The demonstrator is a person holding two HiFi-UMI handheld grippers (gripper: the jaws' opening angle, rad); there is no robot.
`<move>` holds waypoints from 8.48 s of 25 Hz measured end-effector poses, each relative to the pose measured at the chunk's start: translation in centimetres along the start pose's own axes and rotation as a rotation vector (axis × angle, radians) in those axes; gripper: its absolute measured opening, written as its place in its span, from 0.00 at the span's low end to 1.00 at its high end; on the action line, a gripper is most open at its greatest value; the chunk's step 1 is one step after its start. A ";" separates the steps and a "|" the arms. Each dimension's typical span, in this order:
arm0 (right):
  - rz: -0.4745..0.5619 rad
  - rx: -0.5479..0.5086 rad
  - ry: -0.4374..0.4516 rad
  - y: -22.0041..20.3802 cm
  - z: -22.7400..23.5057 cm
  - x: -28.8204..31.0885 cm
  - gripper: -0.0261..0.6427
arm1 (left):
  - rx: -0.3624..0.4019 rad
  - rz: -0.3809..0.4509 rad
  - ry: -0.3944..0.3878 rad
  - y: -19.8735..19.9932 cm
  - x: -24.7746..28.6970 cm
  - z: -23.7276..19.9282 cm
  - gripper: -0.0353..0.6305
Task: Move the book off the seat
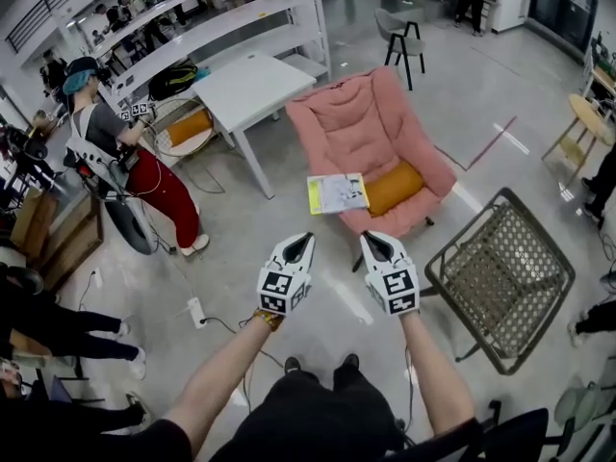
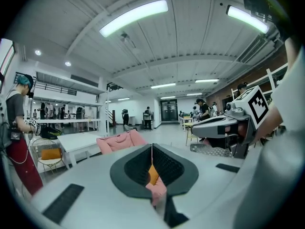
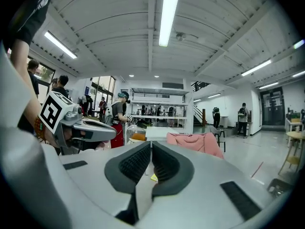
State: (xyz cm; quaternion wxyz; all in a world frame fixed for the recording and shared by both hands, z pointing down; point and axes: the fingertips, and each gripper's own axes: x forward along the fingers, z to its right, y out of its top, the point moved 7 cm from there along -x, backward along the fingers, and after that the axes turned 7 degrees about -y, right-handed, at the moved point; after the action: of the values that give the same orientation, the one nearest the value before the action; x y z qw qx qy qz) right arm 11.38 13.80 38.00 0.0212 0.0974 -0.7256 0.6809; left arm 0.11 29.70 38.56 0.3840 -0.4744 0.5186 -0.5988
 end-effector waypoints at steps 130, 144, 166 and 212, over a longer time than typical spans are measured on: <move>-0.733 0.654 0.201 -40.5 21.6 48.0 0.46 | -0.739 -0.492 -0.242 -38.8 36.5 -34.7 0.37; -0.689 0.602 0.165 -39.5 22.1 47.0 0.38 | -0.738 -0.501 -0.248 -38.4 36.9 -33.6 0.25; -0.747 0.637 0.224 -38.3 22.6 46.8 0.27 | -0.704 -0.576 -0.273 -38.4 38.0 -34.0 0.23; -0.697 0.909 0.354 -34.6 22.2 44.1 0.17 | -0.599 -0.635 -0.437 -32.2 39.6 -33.6 0.18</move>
State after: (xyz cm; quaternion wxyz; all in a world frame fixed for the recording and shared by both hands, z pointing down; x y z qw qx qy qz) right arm -23.72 -15.05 77.71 0.3199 0.2142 -0.2722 0.8819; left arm -41.42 6.00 76.58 0.1286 -0.8134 0.4051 -0.3972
